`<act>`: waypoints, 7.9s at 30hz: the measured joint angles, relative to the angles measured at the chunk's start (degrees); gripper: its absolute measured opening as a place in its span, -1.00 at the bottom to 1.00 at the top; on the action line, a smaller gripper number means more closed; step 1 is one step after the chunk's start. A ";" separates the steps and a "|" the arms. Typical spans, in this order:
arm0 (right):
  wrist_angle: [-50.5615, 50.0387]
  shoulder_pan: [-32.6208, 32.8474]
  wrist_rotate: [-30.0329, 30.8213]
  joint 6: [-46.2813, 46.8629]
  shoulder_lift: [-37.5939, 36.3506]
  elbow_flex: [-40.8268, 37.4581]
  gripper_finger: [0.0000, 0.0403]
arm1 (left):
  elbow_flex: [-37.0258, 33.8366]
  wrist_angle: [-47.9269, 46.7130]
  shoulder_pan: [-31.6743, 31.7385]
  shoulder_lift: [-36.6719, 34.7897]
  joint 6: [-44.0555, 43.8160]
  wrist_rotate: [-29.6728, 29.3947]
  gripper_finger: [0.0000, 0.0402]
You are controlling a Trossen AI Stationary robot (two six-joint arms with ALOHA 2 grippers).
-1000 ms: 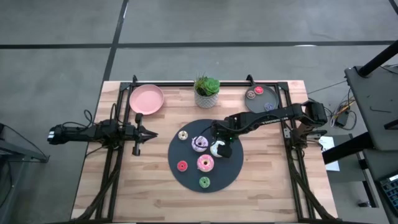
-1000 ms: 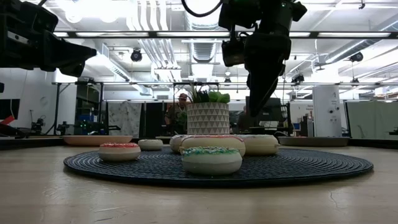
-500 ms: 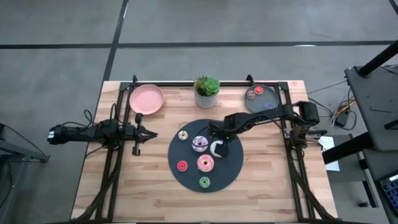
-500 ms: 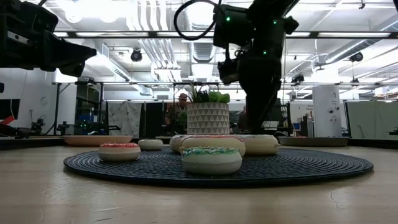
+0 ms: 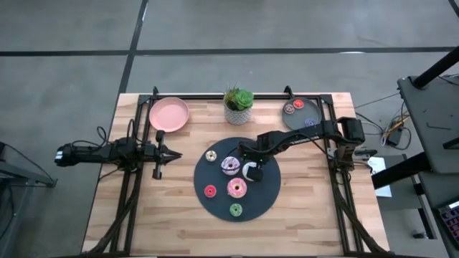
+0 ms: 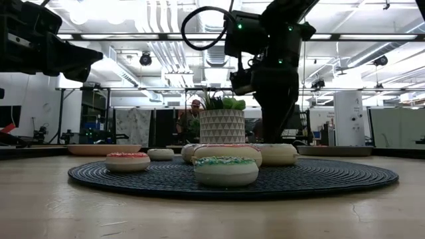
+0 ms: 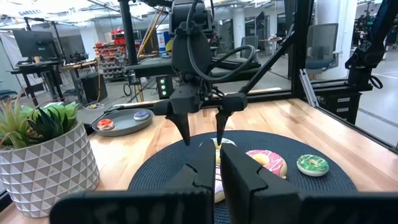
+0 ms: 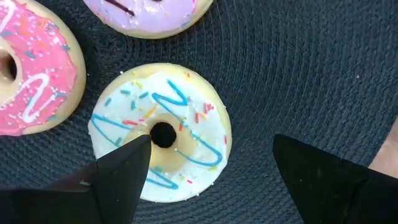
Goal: Pick & Place donuts
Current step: Put the large white donut on the pink plate
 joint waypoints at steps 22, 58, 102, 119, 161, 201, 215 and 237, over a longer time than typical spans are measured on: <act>1.67 0.04 -0.09 -0.42 2.91 -0.87 0.63 | 0.00 0.00 0.02 0.02 0.00 0.00 -1.00; 1.65 -0.22 -0.21 -0.42 2.01 -0.73 0.62 | 0.00 0.00 0.00 0.02 -0.01 0.00 -1.00; 1.06 -0.22 -1.75 -0.42 1.86 -2.33 0.31 | 0.00 0.00 0.00 0.01 -0.01 0.00 -1.00; 1.04 -0.22 -1.70 -0.42 1.81 -2.33 -0.02 | 0.00 0.00 0.00 0.00 -0.01 0.00 -1.00; -1.43 -2.84 -1.64 -7.41 -4.44 10.28 -0.36 | 0.00 0.00 0.00 0.00 -0.01 0.00 -1.00; -14.11 -3.98 -1.62 -14.94 10.36 46.44 -0.39 | 0.00 0.00 0.02 0.01 -0.02 0.00 -1.00; -14.17 -3.98 -1.62 -16.02 10.29 47.09 -0.39 | 0.00 0.00 0.00 0.02 0.00 0.00 -1.00; -14.17 -3.96 -1.62 -12.81 10.19 47.09 -0.39 | 0.00 31.59 0.07 0.00 -15.67 -1.46 -1.00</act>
